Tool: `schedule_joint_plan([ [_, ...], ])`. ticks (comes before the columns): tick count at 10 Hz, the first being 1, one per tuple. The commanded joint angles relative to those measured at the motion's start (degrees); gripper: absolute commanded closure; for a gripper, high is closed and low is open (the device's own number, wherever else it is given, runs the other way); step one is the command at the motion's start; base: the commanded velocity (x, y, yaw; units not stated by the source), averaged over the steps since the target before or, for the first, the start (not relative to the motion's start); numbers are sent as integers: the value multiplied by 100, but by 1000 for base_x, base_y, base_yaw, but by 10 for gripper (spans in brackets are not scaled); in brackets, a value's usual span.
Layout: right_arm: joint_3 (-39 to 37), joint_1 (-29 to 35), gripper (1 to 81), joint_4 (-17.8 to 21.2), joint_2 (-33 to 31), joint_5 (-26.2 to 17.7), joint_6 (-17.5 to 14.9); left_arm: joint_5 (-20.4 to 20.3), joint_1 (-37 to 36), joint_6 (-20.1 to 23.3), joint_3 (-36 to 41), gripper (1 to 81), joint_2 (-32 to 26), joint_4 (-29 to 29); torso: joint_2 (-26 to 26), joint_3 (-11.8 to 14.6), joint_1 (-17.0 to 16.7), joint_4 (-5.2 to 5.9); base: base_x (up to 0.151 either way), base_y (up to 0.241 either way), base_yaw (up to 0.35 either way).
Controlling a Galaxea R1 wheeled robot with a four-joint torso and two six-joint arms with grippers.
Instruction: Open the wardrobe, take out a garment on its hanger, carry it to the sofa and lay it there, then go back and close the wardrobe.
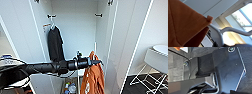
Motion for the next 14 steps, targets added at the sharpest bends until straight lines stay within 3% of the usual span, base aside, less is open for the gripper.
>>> schedule_joint_plan([
  [1,52,245,10,26,44,-250,-1,-642,-1054,123,154,811,30,215,0,0,0,0,0,0,0],
  [7,35,201,10,34,35,-250,-1,-695,-1054,79,119,811,30,180,0,0,0,0,0,0,-19],
  [14,35,201,10,43,34,-171,8,-695,-1054,70,154,811,-49,180,2,0,2,0,0,0,-223],
])
